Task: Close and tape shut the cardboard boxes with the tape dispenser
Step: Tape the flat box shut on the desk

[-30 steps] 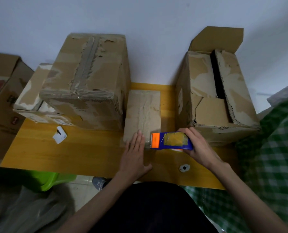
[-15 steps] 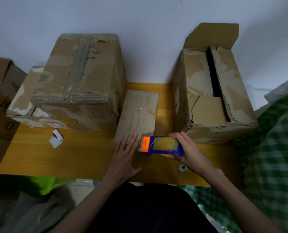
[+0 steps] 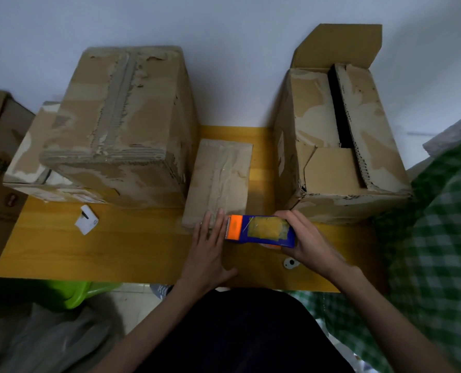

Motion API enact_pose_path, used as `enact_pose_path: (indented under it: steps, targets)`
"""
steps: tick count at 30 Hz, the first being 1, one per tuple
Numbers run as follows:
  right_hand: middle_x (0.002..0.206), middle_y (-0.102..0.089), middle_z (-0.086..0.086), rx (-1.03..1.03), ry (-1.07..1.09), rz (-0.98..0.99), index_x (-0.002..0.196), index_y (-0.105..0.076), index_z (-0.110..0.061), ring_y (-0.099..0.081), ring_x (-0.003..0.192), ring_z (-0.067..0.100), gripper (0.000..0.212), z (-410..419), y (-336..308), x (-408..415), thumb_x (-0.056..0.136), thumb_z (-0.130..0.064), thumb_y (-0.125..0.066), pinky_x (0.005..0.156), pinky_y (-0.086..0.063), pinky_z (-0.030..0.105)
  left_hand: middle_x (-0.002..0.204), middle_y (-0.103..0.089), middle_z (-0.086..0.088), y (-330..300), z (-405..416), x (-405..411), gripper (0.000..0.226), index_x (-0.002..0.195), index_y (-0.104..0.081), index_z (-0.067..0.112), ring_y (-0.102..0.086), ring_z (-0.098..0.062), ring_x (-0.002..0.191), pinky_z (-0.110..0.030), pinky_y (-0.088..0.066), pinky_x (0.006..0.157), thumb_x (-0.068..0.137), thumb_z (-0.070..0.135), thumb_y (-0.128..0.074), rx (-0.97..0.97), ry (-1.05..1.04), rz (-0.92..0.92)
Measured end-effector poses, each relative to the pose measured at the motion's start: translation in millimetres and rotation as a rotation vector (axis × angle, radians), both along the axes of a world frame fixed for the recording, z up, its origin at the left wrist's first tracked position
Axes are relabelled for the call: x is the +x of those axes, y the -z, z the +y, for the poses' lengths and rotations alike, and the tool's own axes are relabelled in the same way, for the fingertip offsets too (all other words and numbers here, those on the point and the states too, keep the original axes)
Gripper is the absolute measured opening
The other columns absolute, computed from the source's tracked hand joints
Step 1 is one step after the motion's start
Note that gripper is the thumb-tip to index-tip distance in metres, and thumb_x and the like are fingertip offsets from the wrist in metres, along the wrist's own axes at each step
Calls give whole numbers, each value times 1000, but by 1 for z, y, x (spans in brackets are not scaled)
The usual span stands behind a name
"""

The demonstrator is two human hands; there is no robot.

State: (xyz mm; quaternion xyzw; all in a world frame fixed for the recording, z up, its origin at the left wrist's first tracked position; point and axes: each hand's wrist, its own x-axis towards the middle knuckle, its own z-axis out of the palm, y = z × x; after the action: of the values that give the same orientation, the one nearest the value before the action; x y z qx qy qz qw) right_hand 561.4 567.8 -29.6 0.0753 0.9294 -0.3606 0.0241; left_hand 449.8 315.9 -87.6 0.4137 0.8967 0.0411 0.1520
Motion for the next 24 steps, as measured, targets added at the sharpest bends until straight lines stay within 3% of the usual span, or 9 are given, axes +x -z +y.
enact_pose_path:
  steps: [5,10,13,16,19,24]
  targets:
    - [121,-45,-12,6,24,-1,133,-45,-28,-51,104,4,62,2,-3,6,83,-23,-81,76,-51,21,168,19,-4,0,-1,-1,126,160,15,17,21,-29,153,-53,-2,125,73,75,-55,14,7,1]
    - [122,-41,-17,18,116,-95,133,-38,-40,-50,109,-1,66,31,-14,34,84,-23,-79,80,-49,19,168,19,-5,-1,-1,0,122,161,10,16,21,-30,153,-53,-4,125,74,73,-55,0,6,26]
    - [125,-39,-13,48,95,-148,137,-26,-54,-49,111,6,79,37,-18,44,85,-22,-77,79,-48,20,168,16,-6,-2,2,2,119,162,6,21,18,-33,153,-55,-4,125,72,73,-53,11,-12,28]
    - [125,-31,-6,211,11,-207,148,-6,-63,-44,106,8,98,31,-19,42,89,-24,-74,80,-54,27,168,17,-10,-2,4,4,117,161,8,32,17,-37,153,-58,-3,123,71,73,-54,3,9,44]
    - [124,-27,0,353,-74,-193,146,8,-67,-44,103,10,103,27,-25,37,93,-25,-70,76,-55,27,166,22,-10,-3,4,4,117,159,12,35,21,-38,152,-58,0,123,72,75,-54,-19,8,54]
    - [120,-27,0,450,-169,-191,146,-4,-63,-44,91,9,97,21,-43,28,91,-14,-68,70,-53,23,166,25,-10,-2,6,4,117,159,12,36,23,-37,151,-58,2,122,73,74,-58,-12,6,38]
